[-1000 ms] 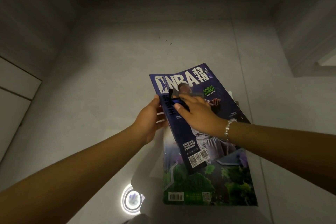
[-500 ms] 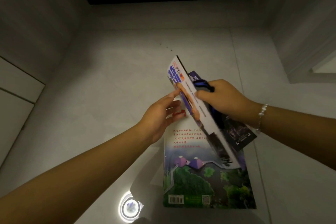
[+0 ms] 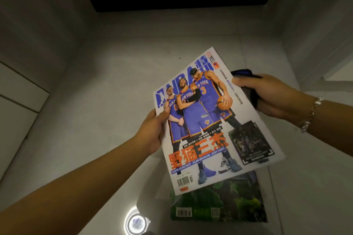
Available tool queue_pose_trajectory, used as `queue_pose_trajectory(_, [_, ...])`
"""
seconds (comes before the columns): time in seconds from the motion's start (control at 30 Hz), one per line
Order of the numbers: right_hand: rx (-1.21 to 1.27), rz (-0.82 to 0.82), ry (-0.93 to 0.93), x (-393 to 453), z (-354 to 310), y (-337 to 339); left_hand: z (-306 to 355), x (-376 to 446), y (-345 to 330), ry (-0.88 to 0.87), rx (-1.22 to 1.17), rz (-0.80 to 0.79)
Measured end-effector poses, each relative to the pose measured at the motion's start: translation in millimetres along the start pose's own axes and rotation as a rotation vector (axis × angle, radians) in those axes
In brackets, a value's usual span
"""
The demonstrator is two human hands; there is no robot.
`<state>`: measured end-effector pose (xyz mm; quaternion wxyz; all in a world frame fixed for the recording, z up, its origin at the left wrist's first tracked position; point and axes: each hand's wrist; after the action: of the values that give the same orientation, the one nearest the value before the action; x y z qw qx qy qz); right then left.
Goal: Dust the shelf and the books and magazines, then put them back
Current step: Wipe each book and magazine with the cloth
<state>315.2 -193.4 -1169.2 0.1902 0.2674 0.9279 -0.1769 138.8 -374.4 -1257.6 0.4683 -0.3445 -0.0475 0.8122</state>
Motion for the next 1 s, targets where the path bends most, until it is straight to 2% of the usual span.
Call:
queue_pose_trajectory(0.17, [-0.134,0.096,-0.119,7,40,23,-19,0,12,-0.018,0.167,0.117])
queue_pose_trajectory(0.3, [-0.199,0.123,-0.171,8,51,36,-33,1,10,0.022,0.2,0.181])
queue_pose_trajectory(0.43, [-0.316,0.274,-0.083,11,35,48,-40,4,8,0.044,0.231,0.187])
queue_pose_trajectory(0.5, [-0.474,0.337,-0.008,13,21,51,-40,5,9,0.048,0.249,0.192])
queue_pose_trajectory(0.57, [-0.656,0.33,0.044,16,14,47,-39,6,9,0.047,0.26,0.199])
queue_pose_trajectory(0.67, [-0.946,0.265,0.048,21,22,27,-37,6,8,0.032,0.284,0.195])
queue_pose_trajectory(0.73, [-1.036,0.177,0.034,25,38,13,-36,4,7,0.03,0.304,0.2])
queue_pose_trajectory(0.9, [-1.086,-0.196,0.114,20,96,-20,-35,4,11,0.056,0.321,0.216])
queue_pose_trajectory(1.0, [-1.364,-0.383,0.171,25,131,-22,-35,4,14,0.068,0.334,0.199])
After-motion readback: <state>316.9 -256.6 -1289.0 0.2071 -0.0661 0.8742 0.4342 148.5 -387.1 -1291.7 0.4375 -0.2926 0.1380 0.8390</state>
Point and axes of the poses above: each hand's wrist, its own x-axis towards the middle knuckle, its own y-axis out of the back of the hand, z = x × y, and after that the axes turned 12 degrees about -z, right-handed
